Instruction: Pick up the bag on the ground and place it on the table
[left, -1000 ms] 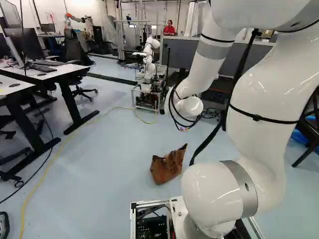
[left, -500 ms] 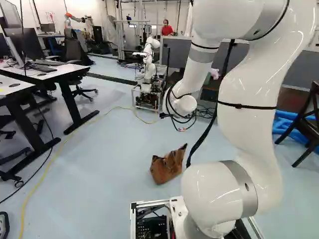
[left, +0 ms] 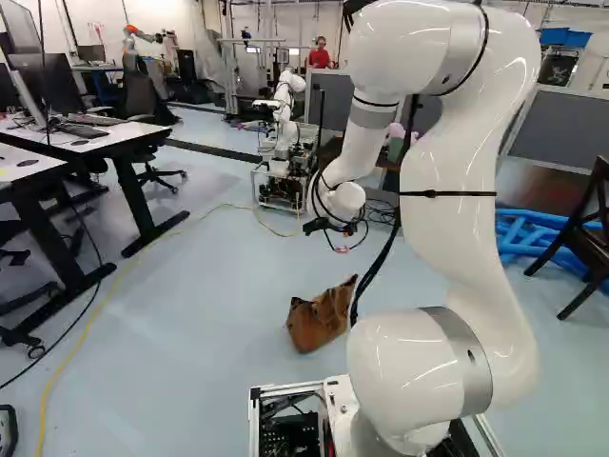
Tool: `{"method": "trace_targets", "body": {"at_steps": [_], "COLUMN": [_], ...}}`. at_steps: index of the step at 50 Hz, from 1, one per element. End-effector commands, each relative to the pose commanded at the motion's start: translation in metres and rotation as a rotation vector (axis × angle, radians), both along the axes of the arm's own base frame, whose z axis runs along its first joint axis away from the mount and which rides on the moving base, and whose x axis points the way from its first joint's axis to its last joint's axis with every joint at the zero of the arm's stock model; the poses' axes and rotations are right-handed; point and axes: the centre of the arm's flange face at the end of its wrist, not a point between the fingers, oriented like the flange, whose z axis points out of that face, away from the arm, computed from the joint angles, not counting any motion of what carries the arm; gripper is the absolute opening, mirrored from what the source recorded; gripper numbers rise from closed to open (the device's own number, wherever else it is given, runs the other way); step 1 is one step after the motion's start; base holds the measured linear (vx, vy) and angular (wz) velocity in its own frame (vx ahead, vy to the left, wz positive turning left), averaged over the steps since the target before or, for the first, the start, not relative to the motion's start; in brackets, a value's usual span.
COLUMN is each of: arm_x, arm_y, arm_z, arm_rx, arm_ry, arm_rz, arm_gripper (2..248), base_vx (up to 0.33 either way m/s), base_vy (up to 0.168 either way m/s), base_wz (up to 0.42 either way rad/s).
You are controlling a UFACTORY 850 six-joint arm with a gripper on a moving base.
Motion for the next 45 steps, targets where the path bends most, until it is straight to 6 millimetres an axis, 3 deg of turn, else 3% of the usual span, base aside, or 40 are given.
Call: {"method": "trace_targets", "body": {"at_steps": [24, 45], "arm_x": [0.003, 0.010], "arm_y": [0.000, 0.000], "arm_z": [-0.037, -0.067], "arm_rx": [0.021, 0.110], "arm_ry": [0.151, 0.195], "arm_rz": [-0.030, -0.209], "arm_gripper": [247, 247], "base_vx": [0.000, 0.000], "base_vy": [0.000, 0.000], "base_wz": [0.000, 0.000]}}
